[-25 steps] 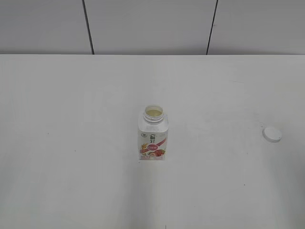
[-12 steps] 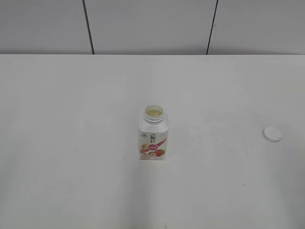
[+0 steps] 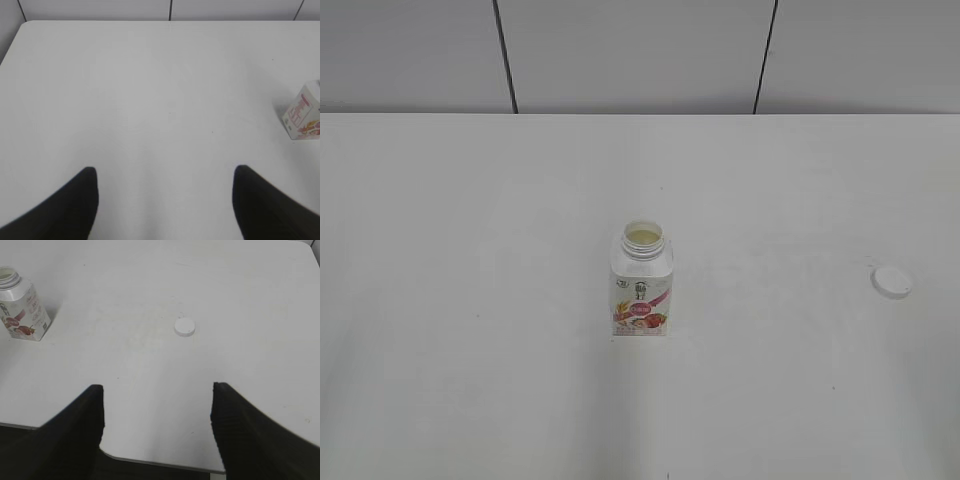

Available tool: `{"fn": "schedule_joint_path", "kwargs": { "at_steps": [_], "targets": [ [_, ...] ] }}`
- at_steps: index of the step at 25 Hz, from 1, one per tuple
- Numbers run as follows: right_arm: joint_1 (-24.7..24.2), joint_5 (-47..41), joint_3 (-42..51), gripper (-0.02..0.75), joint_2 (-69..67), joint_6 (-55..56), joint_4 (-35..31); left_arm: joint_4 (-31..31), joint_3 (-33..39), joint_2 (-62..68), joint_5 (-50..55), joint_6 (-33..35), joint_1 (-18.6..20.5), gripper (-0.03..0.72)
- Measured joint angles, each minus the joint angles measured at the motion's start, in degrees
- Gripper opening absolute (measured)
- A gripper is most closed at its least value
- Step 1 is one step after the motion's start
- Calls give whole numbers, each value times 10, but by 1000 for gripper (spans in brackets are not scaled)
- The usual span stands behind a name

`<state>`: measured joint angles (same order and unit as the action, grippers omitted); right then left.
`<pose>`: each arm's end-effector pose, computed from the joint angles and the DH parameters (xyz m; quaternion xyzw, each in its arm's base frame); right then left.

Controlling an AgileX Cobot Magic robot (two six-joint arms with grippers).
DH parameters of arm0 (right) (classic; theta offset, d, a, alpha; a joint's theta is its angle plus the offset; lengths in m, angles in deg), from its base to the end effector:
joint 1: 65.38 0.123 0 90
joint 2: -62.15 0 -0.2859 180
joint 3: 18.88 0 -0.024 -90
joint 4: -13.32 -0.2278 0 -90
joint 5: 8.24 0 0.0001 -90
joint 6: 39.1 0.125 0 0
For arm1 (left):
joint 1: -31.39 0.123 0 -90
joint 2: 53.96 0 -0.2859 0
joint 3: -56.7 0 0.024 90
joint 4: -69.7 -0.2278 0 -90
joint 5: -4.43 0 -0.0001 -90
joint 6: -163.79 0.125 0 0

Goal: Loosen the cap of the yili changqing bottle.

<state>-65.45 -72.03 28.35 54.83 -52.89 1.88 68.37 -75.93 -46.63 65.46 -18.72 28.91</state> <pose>-0.0032 0.0223 0.2535 -0.1100 0.8473 0.0371 0.5182 0.0011 0.0025 0.2564 -0.0009 0.8467 -0.0116 0.5319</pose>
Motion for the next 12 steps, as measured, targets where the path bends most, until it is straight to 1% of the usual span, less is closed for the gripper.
{"fn": "schedule_joint_path", "kwargs": {
  "at_steps": [6,12],
  "targets": [
    [0,4,5,531,0,8,19,3,1,0,-2,0,0,511],
    [0,5,5,531,0,14,20,7,1,0,-2,1,0,511]
  ]
}}
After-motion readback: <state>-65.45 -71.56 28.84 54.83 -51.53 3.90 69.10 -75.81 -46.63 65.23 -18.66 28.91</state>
